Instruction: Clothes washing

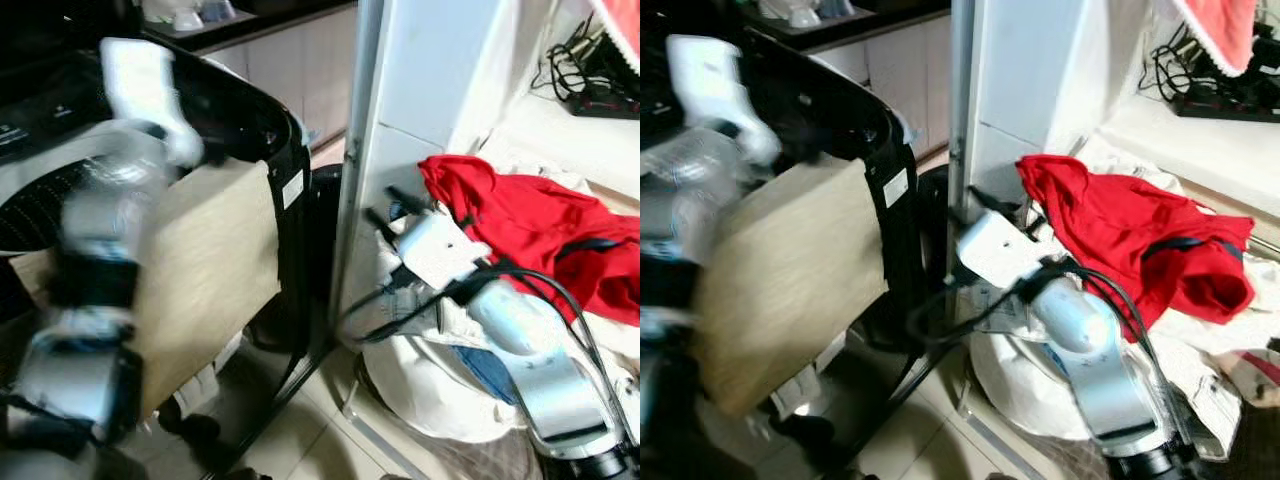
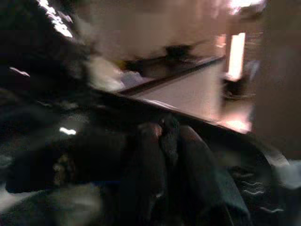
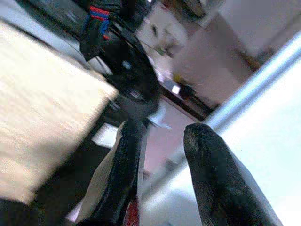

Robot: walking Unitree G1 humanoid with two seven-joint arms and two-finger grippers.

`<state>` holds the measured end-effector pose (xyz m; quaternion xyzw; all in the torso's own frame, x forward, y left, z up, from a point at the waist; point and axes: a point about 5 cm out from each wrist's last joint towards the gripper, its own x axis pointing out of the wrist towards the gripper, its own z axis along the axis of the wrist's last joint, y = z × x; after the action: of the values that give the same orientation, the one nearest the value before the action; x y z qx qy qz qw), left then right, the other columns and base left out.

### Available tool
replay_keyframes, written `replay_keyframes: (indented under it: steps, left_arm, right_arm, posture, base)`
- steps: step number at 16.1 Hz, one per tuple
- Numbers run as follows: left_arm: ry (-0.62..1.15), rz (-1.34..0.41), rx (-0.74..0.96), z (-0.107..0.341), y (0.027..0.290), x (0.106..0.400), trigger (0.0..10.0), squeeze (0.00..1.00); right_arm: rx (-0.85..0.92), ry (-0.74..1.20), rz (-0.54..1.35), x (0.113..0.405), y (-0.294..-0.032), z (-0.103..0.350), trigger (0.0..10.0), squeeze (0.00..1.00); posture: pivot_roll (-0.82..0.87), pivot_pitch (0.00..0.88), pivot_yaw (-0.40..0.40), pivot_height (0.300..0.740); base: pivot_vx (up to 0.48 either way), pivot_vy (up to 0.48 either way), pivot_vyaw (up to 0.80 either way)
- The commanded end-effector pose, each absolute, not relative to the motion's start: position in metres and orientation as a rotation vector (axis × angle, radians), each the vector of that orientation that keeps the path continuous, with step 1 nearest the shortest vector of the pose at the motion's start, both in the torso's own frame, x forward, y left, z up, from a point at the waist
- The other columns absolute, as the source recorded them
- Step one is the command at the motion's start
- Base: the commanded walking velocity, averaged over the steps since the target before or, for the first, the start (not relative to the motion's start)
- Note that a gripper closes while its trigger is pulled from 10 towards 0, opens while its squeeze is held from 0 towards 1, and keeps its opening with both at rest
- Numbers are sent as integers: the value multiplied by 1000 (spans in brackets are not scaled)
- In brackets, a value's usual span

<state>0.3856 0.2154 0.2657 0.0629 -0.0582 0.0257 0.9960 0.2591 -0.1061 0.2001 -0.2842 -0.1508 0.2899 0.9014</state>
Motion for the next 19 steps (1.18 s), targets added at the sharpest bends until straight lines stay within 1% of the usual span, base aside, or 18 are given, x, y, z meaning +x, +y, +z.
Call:
replay_keyframes:
  steps: [1,2,3,4,6,7,8,10,16,18,19]
  left_arm:
    - [-83,70,196,261,212,393,0,0]
    - [-70,119,284,261,218,397,0,0]
    - [-74,182,383,265,227,400,2275,0]
    - [-61,253,546,267,239,403,10000,0]
    - [15,233,647,257,245,407,10000,0]
    - [37,228,663,255,247,408,10000,0]
    - [44,225,661,255,248,408,10000,1000]
    - [50,208,614,255,249,410,10000,1000]
    - [35,204,590,257,249,412,10000,1000]
    - [23,198,592,259,248,413,10000,1000]
    - [7,72,473,257,232,416,10000,1000]
  right_arm:
    - [-532,-339,658,257,-95,214,10000,0]
    - [-520,-346,683,257,-90,218,10000,0]
    - [-518,-352,701,257,-86,221,10000,0]
    - [-518,-352,730,255,-82,224,10000,0]
    - [-516,-309,787,251,-77,222,10000,0]
    - [-509,-292,804,249,-76,221,10000,0]
    - [-510,-287,808,249,-75,221,10000,0]
    - [-514,-269,814,247,-74,220,10000,0]
    - [-539,-246,799,247,-76,218,10000,0]
    - [-566,-244,718,252,-81,218,10000,0]
    - [-563,-205,555,266,-95,217,10000,0]
  posture:
    - [-91,0,4,740]
    - [-95,0,7,740]
    - [-102,0,9,740]
    - [-104,0,10,740]
    - [-111,0,11,740]
    - [-111,0,11,740]
    - [-113,0,13,740]
    - [-115,0,16,740]
    - [-114,0,17,740]
    - [-116,0,19,740]
    - [-118,0,23,740]
  base:
    - [0,0,0]
    - [0,0,0]
    - [0,0,0]
    - [0,0,0]
    - [0,0,0]
    - [0,0,0]
    - [0,0,0]
    - [0,0,0]
    - [0,0,0]
    - [0,0,0]
    - [0,0,0]
